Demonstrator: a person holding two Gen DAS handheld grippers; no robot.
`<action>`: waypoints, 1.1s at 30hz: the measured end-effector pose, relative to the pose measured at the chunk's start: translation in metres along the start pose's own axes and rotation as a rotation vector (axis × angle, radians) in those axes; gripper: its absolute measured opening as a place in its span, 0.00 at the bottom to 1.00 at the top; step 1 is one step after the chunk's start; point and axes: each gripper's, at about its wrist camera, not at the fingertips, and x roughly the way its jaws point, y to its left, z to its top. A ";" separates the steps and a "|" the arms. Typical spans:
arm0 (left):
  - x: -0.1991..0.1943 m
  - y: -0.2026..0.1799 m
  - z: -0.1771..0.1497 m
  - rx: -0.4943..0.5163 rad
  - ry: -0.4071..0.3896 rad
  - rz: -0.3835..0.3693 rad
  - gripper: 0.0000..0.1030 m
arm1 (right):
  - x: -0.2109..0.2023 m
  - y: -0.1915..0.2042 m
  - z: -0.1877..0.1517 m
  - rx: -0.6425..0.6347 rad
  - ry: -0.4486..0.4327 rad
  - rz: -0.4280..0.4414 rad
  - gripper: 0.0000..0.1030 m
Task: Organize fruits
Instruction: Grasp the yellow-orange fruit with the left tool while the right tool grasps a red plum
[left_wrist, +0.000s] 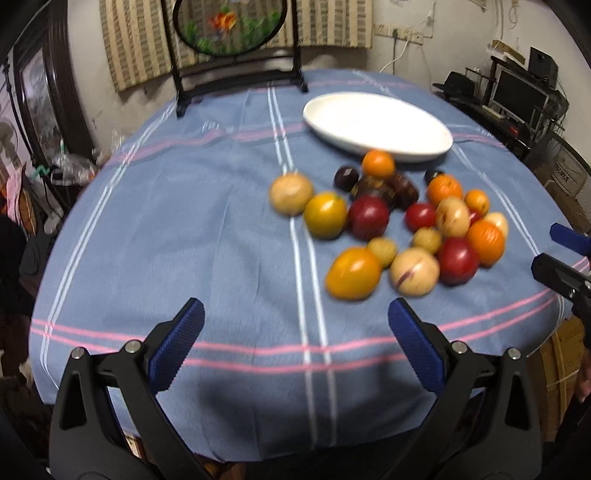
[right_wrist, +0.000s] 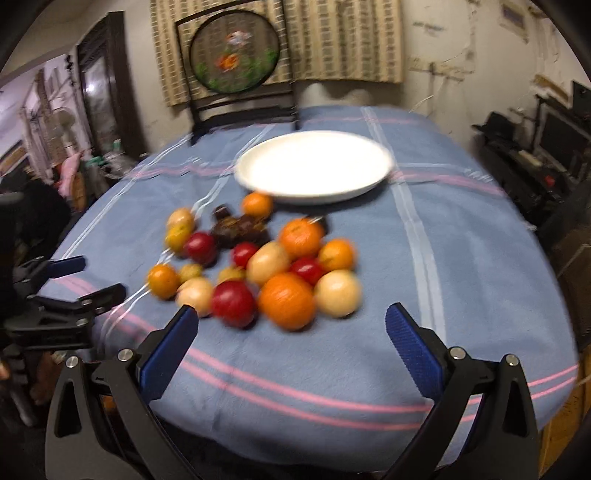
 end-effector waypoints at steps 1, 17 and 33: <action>0.003 0.003 -0.004 -0.012 0.014 -0.003 0.98 | 0.002 0.005 -0.001 -0.014 0.006 0.018 0.81; 0.019 0.015 -0.008 -0.046 0.046 -0.068 0.98 | 0.068 0.040 -0.003 -0.111 0.099 -0.034 0.41; 0.062 -0.010 0.016 0.014 0.074 -0.174 0.73 | 0.012 0.009 -0.001 -0.022 0.038 0.010 0.40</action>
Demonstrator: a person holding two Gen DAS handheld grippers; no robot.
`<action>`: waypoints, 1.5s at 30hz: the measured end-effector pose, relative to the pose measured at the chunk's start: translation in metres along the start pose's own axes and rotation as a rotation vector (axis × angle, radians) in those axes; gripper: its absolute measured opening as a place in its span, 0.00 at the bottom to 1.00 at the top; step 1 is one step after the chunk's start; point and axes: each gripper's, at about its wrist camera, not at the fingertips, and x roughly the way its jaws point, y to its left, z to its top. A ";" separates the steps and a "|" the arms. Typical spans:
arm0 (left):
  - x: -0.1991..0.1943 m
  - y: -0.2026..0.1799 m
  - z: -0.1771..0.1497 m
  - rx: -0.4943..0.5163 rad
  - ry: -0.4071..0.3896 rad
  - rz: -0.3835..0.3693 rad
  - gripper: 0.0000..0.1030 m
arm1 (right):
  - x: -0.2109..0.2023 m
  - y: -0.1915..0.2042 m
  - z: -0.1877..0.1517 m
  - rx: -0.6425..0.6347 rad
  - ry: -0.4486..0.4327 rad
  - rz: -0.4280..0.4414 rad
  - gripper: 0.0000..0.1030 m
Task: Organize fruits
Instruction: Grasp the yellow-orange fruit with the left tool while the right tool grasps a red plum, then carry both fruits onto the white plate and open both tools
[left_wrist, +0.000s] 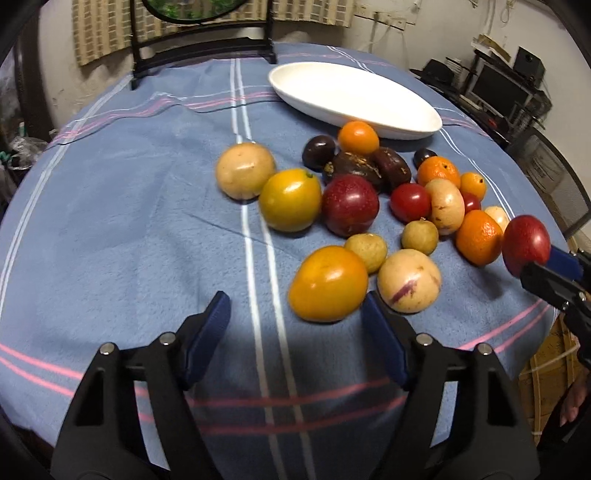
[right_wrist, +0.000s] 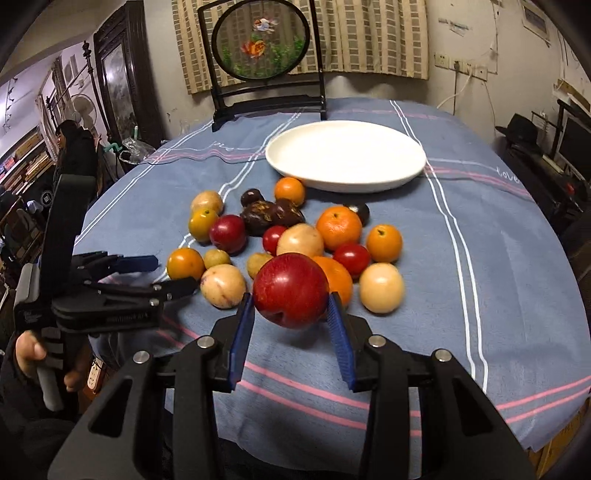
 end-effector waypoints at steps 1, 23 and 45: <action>0.003 -0.003 0.002 0.033 -0.011 -0.001 0.72 | 0.002 0.000 -0.001 0.003 0.009 0.009 0.40; -0.031 -0.001 0.018 0.009 -0.084 -0.126 0.39 | 0.007 0.000 0.012 0.025 -0.009 0.081 0.40; -0.034 0.016 0.033 -0.034 -0.112 -0.173 0.39 | 0.075 0.034 0.059 -0.146 0.176 -0.021 0.43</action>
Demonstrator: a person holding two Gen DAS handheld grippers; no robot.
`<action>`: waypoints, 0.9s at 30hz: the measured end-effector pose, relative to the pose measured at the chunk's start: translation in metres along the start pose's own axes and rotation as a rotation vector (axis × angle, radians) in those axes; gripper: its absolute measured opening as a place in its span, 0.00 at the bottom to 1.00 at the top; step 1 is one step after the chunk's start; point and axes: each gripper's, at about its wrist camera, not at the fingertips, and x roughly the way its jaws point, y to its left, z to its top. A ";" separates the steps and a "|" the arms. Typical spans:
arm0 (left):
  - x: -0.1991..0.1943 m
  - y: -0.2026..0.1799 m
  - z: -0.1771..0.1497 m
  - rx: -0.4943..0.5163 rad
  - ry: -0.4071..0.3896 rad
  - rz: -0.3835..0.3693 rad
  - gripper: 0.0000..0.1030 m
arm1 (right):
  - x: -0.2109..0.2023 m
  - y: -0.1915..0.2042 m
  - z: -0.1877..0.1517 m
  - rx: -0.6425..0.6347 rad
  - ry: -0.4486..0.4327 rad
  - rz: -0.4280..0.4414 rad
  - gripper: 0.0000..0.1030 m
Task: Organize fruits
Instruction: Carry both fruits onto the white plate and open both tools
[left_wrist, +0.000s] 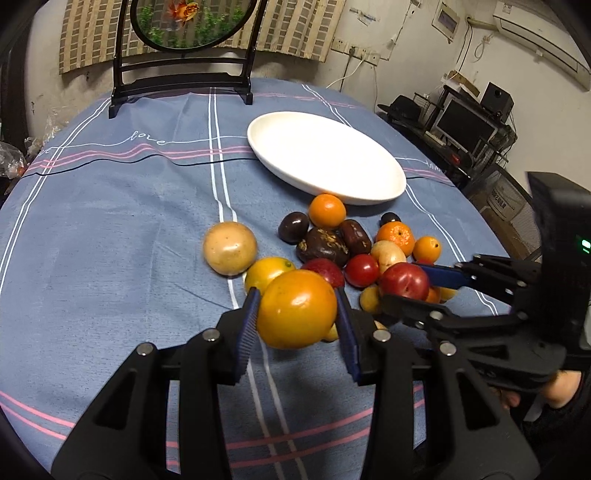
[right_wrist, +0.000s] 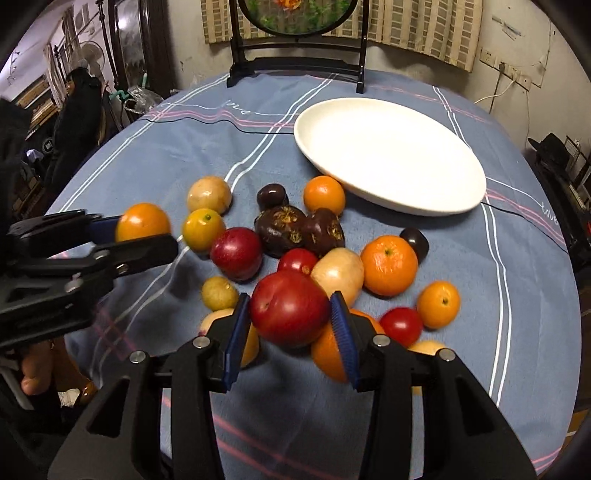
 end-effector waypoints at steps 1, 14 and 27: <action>-0.001 0.001 0.000 -0.001 -0.003 -0.003 0.39 | 0.001 0.002 0.002 -0.012 -0.003 -0.015 0.43; 0.006 0.002 0.046 0.023 0.004 -0.003 0.40 | -0.022 -0.039 0.021 0.055 -0.063 0.024 0.41; 0.186 -0.014 0.237 -0.016 0.171 0.056 0.40 | 0.092 -0.174 0.165 0.154 -0.013 0.011 0.41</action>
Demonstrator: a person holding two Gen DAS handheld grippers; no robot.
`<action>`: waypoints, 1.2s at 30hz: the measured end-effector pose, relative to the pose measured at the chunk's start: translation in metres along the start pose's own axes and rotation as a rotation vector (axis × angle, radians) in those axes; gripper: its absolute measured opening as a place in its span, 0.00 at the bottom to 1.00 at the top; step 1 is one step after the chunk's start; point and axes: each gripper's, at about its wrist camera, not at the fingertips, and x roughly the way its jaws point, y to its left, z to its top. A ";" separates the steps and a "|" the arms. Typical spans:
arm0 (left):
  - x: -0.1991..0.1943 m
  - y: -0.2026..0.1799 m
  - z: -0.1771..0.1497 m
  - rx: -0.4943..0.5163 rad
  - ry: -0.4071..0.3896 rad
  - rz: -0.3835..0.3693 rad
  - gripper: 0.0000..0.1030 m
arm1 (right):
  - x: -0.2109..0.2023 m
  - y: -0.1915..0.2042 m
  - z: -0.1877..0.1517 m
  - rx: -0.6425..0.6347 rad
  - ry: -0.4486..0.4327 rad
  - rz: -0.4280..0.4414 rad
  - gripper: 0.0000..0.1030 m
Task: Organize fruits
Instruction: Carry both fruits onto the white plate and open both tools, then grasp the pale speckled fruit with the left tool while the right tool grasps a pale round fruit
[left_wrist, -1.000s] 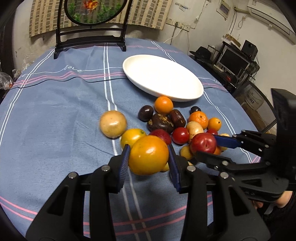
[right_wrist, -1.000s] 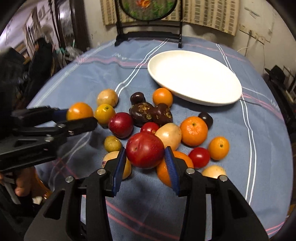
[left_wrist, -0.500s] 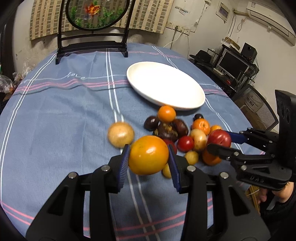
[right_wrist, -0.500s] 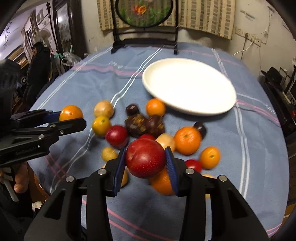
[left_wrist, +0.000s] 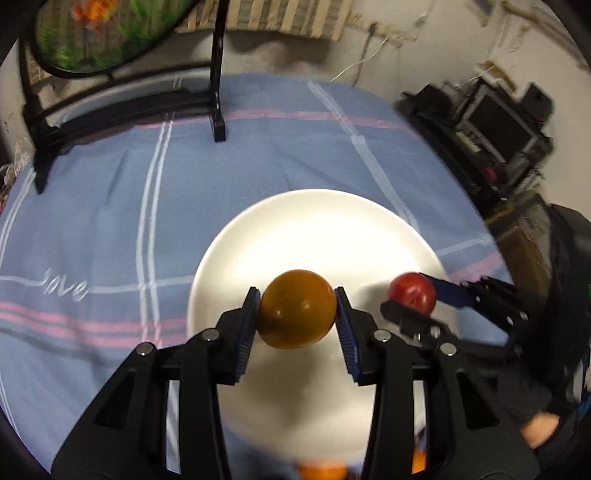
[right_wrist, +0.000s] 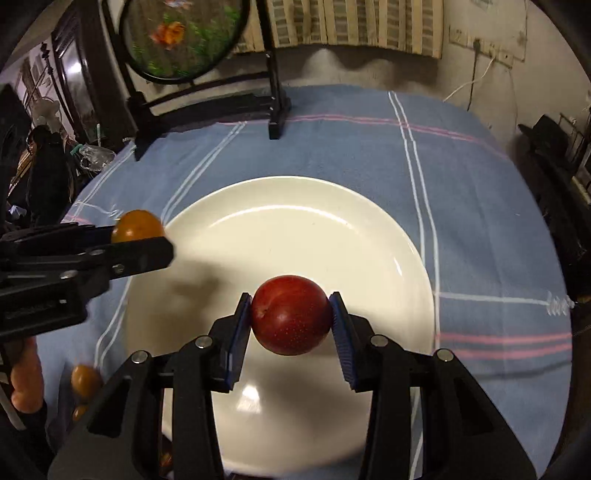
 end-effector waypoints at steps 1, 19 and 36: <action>0.016 0.000 0.010 -0.014 0.025 0.001 0.40 | 0.011 -0.004 0.005 0.005 0.015 0.007 0.41; -0.091 0.021 -0.044 -0.066 -0.157 0.011 0.85 | -0.094 0.018 -0.030 -0.037 -0.109 -0.077 0.91; -0.140 0.029 -0.228 -0.068 -0.202 0.084 0.87 | -0.165 0.064 -0.166 0.032 -0.160 -0.104 0.97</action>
